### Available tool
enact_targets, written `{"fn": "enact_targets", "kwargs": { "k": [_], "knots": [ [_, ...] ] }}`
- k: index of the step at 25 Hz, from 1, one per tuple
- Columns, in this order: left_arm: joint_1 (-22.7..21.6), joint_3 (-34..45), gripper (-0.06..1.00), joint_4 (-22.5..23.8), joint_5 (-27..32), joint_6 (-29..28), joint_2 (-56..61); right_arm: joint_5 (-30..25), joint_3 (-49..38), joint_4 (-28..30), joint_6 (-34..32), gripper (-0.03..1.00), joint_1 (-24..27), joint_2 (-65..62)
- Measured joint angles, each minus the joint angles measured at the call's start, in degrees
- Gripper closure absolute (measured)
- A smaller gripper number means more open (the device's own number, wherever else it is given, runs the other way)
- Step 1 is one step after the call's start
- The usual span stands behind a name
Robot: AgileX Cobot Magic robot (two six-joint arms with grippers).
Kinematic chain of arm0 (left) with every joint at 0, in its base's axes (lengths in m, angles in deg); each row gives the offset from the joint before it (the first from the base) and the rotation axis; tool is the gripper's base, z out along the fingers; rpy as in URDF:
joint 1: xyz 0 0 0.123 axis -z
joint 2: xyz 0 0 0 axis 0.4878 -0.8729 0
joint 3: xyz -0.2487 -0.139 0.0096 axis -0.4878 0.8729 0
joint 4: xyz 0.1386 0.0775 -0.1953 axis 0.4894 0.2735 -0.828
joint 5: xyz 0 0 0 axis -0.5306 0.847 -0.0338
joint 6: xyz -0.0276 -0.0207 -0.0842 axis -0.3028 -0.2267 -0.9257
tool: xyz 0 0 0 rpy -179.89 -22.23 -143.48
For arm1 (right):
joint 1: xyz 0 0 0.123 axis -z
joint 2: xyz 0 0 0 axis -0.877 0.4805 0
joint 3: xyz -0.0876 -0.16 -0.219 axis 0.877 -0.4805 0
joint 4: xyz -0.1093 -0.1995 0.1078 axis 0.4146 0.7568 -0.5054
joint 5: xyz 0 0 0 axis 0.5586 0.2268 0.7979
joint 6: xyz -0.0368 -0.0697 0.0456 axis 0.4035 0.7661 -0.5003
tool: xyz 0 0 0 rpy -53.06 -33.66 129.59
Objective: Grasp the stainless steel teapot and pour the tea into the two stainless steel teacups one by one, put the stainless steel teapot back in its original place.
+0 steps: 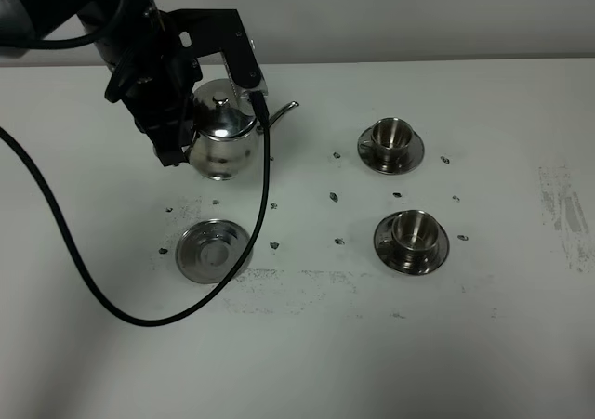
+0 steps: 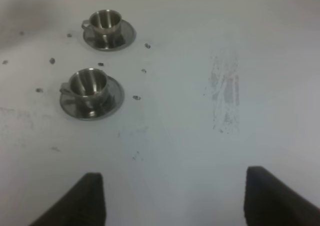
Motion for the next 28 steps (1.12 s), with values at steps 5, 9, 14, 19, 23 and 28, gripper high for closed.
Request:
{"fn": "enact_targets", "kwargs": {
  "k": [5,9,14,19,23,28],
  "knots": [
    [0.0,-7.8,0.74,-0.2,0.2,8.4,-5.6,0.0,0.0,0.0,-0.1,0.37,0.0,0.0],
    [0.0,-14.7,0.74,-1.2,0.2,14.6,-10.6,0.0,0.0,0.0,-0.1,0.37,0.0,0.0],
    [0.0,-21.2,0.74,-3.3,0.2,21.3,-15.7,0.0,0.0,0.0,-0.1,0.37,0.0,0.0],
    [0.0,-25.2,0.74,-3.5,0.1,24.8,-19.6,0.0,0.0,0.0,-0.1,0.37,0.0,0.0],
    [0.0,-28.1,0.74,-3.5,0.0,25.1,-22.2,0.0,0.0,0.0,-0.1,0.37,0.0,0.0],
    [0.0,-31.8,0.74,-3.5,-2.1,25.2,-25.6,0.0,0.0,0.0,-0.1,0.37,0.0,0.0]
  ]
}}
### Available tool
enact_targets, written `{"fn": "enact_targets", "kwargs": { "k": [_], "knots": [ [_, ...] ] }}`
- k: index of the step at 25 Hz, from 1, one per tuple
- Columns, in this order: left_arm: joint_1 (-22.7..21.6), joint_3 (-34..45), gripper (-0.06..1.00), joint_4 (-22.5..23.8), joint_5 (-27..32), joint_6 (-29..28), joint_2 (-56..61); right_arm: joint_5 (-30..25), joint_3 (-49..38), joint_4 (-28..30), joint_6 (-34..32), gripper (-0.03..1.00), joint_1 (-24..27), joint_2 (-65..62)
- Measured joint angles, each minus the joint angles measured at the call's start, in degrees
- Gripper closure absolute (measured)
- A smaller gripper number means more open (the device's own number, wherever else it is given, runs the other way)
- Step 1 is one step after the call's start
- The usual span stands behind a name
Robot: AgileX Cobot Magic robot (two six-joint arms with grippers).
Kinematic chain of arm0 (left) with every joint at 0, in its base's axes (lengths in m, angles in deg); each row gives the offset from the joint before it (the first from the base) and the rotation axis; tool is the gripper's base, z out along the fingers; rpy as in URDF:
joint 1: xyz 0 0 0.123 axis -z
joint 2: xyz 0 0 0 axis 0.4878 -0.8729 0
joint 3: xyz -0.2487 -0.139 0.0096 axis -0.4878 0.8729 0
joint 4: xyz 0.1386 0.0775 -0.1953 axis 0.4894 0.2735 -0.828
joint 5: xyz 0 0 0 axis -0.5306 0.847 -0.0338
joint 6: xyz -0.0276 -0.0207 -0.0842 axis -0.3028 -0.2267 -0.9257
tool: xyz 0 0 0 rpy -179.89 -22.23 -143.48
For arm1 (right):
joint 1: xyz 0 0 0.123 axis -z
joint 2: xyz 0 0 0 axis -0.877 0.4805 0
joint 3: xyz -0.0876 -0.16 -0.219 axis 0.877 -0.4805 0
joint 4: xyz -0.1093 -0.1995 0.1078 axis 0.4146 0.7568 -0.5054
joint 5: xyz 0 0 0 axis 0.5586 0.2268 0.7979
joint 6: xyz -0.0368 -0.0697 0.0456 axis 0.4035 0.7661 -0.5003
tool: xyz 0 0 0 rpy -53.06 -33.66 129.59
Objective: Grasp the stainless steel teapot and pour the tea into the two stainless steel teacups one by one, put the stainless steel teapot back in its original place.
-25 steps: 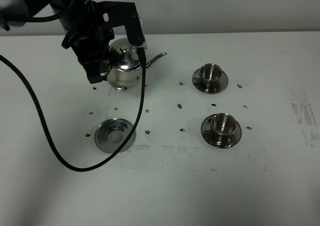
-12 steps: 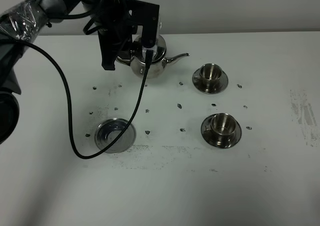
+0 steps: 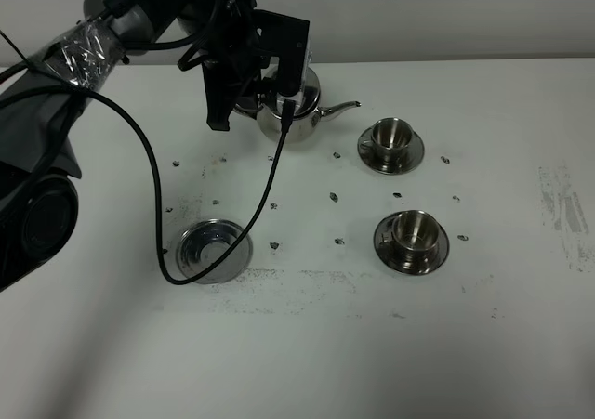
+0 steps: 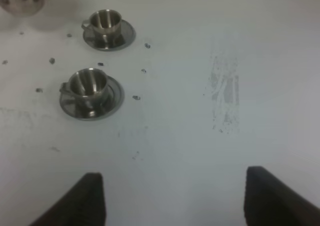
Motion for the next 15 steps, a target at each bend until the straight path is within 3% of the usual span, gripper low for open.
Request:
{"fn": "enact_targets", "kwargs": {
  "k": [15],
  "knots": [
    [2.6,-5.0,0.74,3.4,-9.6,2.1,-6.4,0.0,0.0,0.0,0.0,0.37,0.0,0.0]
  ]
}}
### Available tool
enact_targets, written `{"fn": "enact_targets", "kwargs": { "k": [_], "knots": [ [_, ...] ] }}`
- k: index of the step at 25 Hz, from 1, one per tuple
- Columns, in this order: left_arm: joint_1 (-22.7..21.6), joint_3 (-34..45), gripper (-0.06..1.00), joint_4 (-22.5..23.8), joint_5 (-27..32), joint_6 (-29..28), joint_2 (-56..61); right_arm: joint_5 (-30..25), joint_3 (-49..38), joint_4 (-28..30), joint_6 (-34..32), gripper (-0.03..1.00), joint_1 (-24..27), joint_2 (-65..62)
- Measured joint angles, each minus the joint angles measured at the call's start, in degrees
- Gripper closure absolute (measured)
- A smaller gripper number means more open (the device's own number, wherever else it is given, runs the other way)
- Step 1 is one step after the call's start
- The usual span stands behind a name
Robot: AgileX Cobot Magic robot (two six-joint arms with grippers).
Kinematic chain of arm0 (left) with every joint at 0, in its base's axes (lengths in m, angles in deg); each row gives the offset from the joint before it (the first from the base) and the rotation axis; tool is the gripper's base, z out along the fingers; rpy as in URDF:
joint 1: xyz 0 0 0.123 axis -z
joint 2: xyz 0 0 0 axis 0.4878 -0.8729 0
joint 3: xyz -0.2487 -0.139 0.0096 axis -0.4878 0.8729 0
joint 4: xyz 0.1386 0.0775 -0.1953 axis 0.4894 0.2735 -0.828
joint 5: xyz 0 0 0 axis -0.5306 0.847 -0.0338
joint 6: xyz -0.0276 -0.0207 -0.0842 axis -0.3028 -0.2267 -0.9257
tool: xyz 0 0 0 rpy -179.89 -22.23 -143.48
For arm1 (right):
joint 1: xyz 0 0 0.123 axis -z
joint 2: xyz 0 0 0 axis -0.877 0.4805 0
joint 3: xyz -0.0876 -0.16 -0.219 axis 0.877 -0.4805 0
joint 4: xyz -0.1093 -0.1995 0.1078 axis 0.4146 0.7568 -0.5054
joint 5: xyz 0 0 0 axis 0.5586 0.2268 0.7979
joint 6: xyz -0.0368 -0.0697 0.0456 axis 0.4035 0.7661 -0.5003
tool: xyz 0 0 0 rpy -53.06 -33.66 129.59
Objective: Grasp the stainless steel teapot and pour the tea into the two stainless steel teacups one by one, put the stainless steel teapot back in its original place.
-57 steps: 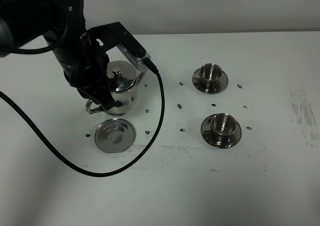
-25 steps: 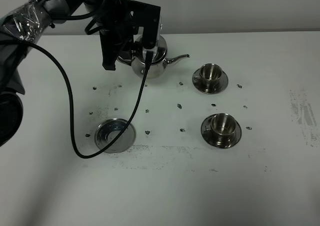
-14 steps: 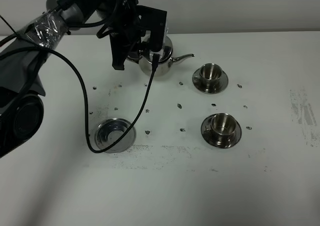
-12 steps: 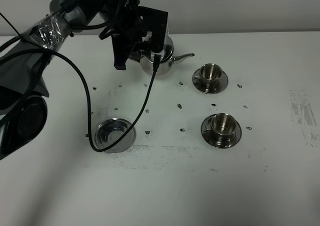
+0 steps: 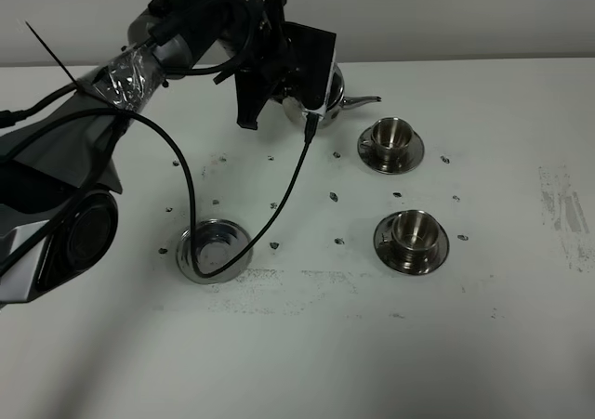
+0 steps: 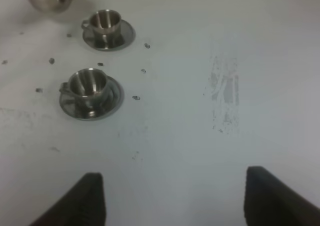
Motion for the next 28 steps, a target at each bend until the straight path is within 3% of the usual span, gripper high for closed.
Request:
{"fn": "enact_targets", "kwargs": {
  "k": [12,28],
  "knots": [
    [1.0,0.0,0.75,4.9,-2.7,1.5,-0.4,0.0,0.0,0.0,0.0,0.37,0.0,0.0],
    [1.7,0.0,0.75,7.4,-6.2,7.6,-0.4,0.0,0.0,0.0,0.1,0.37,0.0,0.0]
  ]
}}
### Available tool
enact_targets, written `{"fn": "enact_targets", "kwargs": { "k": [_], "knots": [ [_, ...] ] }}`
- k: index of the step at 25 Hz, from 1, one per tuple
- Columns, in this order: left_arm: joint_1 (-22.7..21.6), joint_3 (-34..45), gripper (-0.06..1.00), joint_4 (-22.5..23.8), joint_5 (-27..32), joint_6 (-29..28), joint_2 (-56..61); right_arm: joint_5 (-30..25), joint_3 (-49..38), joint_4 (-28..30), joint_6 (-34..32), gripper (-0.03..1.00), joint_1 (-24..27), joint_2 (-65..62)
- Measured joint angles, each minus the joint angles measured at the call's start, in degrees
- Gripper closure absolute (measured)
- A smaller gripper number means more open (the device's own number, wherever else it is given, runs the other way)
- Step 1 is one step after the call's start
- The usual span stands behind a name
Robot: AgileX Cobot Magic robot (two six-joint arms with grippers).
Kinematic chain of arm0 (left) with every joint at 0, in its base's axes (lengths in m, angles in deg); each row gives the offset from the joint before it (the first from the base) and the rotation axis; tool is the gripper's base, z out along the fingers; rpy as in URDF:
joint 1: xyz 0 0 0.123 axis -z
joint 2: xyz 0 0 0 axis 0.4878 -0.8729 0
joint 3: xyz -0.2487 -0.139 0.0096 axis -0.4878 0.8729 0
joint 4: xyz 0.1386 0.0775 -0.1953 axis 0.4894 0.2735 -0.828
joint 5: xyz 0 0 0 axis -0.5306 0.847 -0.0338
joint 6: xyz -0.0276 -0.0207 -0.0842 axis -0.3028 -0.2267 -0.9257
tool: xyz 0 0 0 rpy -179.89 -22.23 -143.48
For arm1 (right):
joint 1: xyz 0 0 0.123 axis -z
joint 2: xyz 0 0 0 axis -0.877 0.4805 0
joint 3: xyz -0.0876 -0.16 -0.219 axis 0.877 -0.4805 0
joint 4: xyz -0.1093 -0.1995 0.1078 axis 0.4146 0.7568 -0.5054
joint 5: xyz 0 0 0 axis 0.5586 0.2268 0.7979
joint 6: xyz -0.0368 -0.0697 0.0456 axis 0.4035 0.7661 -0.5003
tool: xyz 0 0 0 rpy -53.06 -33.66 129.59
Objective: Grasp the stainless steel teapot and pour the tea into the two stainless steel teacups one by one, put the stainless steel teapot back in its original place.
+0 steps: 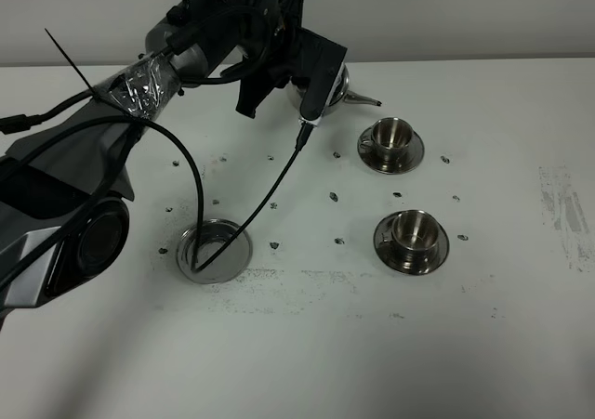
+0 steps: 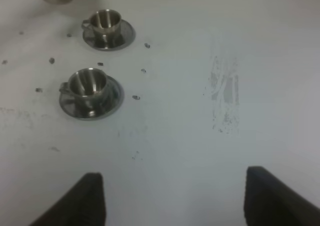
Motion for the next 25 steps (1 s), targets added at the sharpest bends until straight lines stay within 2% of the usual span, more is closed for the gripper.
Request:
{"fn": "enact_targets", "kwargs": {
  "k": [25],
  "knots": [
    [1.2,0.0,0.75,0.3,-3.3,5.7,0.0,0.0,0.0,0.0,0.0,0.37,0.0,0.0]
  ]
}}
